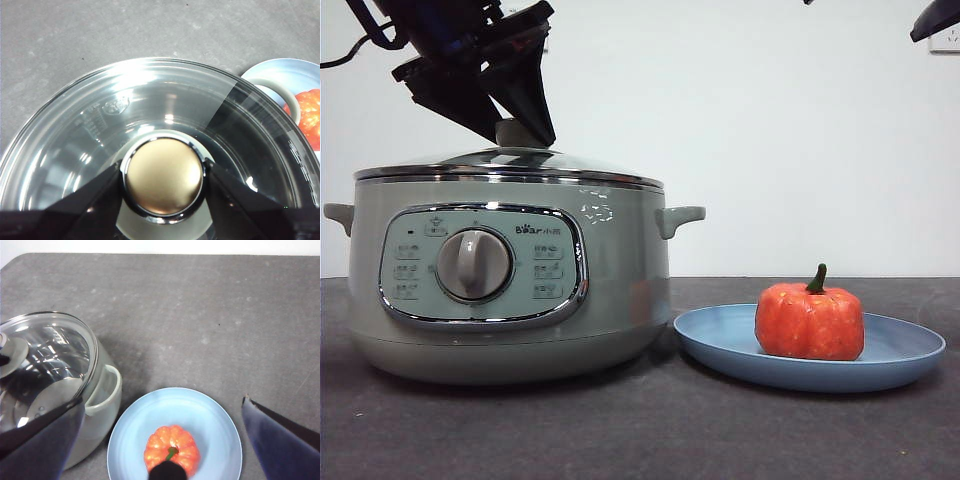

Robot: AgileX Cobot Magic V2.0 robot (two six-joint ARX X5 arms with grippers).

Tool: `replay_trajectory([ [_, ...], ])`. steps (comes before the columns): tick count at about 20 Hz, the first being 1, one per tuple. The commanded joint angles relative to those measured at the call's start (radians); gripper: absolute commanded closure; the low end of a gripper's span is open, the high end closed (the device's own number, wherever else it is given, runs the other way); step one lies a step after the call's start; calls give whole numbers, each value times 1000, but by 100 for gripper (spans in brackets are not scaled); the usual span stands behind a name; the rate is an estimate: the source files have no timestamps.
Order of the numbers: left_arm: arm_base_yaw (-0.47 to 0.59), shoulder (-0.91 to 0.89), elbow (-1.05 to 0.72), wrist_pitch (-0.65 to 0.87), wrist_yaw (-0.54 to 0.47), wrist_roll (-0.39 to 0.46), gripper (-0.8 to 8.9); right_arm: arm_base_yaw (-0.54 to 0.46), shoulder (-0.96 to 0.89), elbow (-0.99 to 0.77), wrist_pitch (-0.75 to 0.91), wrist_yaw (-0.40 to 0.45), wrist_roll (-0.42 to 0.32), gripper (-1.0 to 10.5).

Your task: Take the pumpkin out from the steamer,put the pumpkin in the blue plate,close the lid

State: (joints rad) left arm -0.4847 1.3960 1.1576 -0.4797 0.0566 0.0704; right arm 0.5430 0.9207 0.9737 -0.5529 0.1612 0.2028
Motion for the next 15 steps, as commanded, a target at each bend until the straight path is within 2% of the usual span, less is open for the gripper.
replay_trajectory([
  [1,0,0,-2,13,-2,4,517,0,0,-9,-2,4,10,411],
  [3,0,0,-2,16,-2,4,415,0,0,-9,-6,5,9,411],
  [9,0,-3,1,18,-2,3,413,0,0,-9,-11,2,9,412],
  [15,-1,-61,3,-53,1,2,419,1,0,-9,-29,2,2,418],
])
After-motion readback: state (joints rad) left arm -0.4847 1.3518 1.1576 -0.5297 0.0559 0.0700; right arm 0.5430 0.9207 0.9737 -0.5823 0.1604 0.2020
